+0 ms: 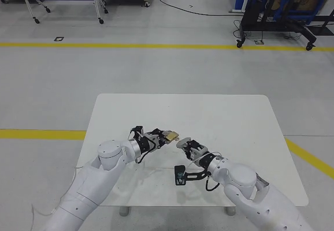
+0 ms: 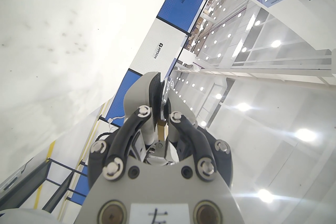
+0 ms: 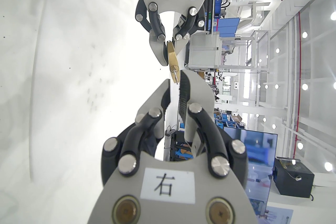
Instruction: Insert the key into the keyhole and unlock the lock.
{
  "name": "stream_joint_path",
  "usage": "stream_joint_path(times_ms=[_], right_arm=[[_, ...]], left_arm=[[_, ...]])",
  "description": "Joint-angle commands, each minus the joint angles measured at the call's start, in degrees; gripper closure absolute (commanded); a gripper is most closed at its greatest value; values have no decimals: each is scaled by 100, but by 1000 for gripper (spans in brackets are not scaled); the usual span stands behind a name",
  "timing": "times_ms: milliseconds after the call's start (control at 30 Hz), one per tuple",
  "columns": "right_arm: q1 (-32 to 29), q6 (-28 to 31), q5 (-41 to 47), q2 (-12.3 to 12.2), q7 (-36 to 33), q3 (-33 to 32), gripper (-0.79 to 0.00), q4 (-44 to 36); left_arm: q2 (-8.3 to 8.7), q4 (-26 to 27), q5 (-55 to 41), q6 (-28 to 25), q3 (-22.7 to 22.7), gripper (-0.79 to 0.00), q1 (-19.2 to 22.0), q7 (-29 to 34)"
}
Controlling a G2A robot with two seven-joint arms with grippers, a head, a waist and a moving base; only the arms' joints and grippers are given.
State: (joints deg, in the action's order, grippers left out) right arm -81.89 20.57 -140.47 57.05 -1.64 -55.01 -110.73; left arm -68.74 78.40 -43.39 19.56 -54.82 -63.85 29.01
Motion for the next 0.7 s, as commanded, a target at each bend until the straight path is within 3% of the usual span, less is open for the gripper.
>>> stream_joint_path(times_ms=[0, 400, 500, 667], right_arm=[[33, 79, -47, 15, -31, 44, 0, 1], [205, 263, -19, 121, -178, 177, 0, 46], [175, 228, 124, 127, -17, 131, 0, 30], [59, 350, 341, 82, 475, -69, 0, 33]], left_arm=[[-1, 31, 35, 24, -6, 0, -13, 12], [1, 198, 265, -82, -86, 0, -93, 112], [5, 215, 508, -547, -145, 0, -103, 68], [-8, 181, 834, -1763, -223, 0, -159, 221]])
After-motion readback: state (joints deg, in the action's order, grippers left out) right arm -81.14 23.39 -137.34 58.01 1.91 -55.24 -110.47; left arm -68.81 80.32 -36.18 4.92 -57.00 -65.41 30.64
